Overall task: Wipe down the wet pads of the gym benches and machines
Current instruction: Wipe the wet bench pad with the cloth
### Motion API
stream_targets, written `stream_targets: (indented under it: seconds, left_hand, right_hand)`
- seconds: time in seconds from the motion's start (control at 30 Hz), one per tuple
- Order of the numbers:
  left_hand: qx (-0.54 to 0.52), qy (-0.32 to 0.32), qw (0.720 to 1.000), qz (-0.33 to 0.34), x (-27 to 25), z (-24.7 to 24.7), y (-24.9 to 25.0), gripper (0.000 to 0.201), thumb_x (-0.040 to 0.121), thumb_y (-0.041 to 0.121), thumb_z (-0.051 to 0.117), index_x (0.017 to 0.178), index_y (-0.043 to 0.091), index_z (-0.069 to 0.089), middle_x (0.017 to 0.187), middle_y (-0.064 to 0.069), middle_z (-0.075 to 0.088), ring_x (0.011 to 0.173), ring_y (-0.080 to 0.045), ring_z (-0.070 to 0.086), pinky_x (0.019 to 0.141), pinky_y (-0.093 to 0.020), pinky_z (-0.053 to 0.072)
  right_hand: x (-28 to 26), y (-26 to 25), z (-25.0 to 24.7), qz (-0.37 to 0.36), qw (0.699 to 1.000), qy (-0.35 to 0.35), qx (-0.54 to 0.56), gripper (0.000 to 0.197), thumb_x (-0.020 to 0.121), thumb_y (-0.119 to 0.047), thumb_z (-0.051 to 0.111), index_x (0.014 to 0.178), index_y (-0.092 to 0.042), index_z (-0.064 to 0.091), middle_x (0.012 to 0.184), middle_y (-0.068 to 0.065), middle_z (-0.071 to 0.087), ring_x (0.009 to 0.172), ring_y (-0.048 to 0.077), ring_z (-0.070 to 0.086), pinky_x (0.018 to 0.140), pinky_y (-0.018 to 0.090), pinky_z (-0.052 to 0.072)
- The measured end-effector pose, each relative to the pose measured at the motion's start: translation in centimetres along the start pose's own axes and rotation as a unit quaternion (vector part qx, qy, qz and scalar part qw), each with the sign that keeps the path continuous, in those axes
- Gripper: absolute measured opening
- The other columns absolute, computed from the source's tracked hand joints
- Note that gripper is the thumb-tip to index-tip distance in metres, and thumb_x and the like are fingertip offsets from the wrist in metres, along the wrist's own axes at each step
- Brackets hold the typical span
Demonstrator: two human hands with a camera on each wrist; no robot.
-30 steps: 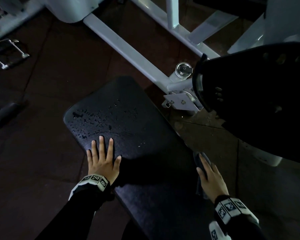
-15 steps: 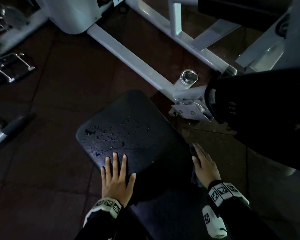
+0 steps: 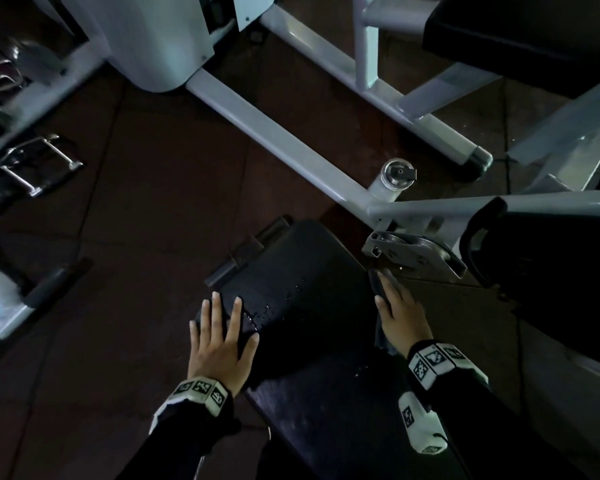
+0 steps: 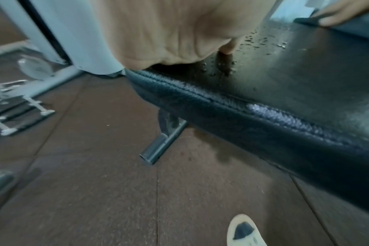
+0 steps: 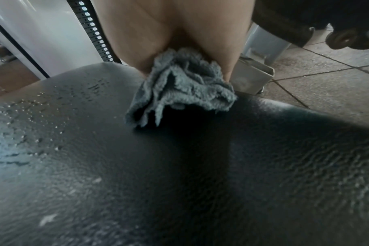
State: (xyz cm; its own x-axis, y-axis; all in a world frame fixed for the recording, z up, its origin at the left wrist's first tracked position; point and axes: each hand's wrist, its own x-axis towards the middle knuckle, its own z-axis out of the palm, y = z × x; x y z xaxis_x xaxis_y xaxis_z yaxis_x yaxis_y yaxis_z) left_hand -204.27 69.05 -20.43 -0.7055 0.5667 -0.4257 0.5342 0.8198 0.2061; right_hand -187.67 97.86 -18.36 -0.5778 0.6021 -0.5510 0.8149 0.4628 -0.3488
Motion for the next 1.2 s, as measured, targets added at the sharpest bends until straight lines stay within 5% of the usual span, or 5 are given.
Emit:
stream_targets:
  seconds: [0.43, 0.67, 0.83, 1.03, 1.2]
  left_hand:
    - [0.0, 0.022, 1.0, 0.02, 0.0, 0.7, 0.1, 0.069, 0.094, 0.062, 0.007, 0.153, 0.026, 0.002, 0.158, -0.014, 0.006, 0.144, -0.032, 0.007, 0.112, -0.048, 0.001]
    - [0.0, 0.031, 0.999, 0.017, 0.0, 1.1, 0.0, 0.069, 0.093, 0.063, 0.008, 0.153, 0.028, 0.0, 0.159, -0.01, -0.003, 0.146, -0.028, -0.001, 0.113, -0.051, 0.004]
    - [0.011, 0.031, 0.999, 0.017, 0.1, 1.0, 0.0, 0.069, 0.094, 0.062, 0.008, 0.153, 0.027, 0.0, 0.159, -0.011, -0.002, 0.146, -0.026, -0.006, 0.112, -0.049, 0.002]
    - [-0.015, 0.031, 0.999, 0.012, 0.0, 1.0, 0.0, 0.069, 0.093, 0.064, 0.007, 0.152, 0.03, -0.001, 0.16, -0.01, -0.002, 0.146, -0.028, 0.001, 0.113, -0.054, 0.01]
    - [-0.009, 0.033, 0.999, 0.014, -0.1, 1.0, 0.0, 0.069, 0.094, 0.063, 0.007, 0.152, 0.029, -0.002, 0.159, -0.011, -0.002, 0.145, -0.029, 0.004, 0.112, -0.057, 0.016]
  right_hand:
    - [2.7, -6.7, 1.6, -0.085, 0.985, 0.023, -0.148, 0.054, 0.096, -0.04, 0.01, 0.148, -0.034, 0.0, 0.158, 0.008, 0.002, 0.141, 0.044, -0.004, 0.115, 0.047, -0.001]
    - [-6.1, -5.2, 6.4, -0.296, 0.928, -0.054, -0.221, 0.078, 0.086, -0.029, 0.051, 0.149, -0.033, 0.005, 0.158, -0.001, 0.009, 0.141, 0.044, 0.009, 0.111, 0.044, 0.03]
    - [-9.3, 2.0, 4.7, -0.204, 0.95, -0.096, -0.217, 0.105, 0.07, -0.025, 0.075, 0.147, -0.041, 0.006, 0.157, -0.011, 0.002, 0.139, 0.037, 0.022, 0.1, 0.033, 0.041]
    - [-3.9, -0.7, 0.7, -0.145, 0.979, -0.012, -0.142, 0.062, 0.1, -0.026, 0.032, 0.142, -0.039, -0.011, 0.151, -0.008, -0.026, 0.138, 0.03, -0.023, 0.113, 0.036, 0.008]
    - [-0.5, -6.5, 2.7, -0.156, 0.976, 0.018, -0.154, 0.062, 0.094, -0.025, 0.034, 0.148, -0.033, 0.005, 0.154, -0.005, -0.012, 0.14, 0.046, -0.003, 0.109, 0.044, 0.012]
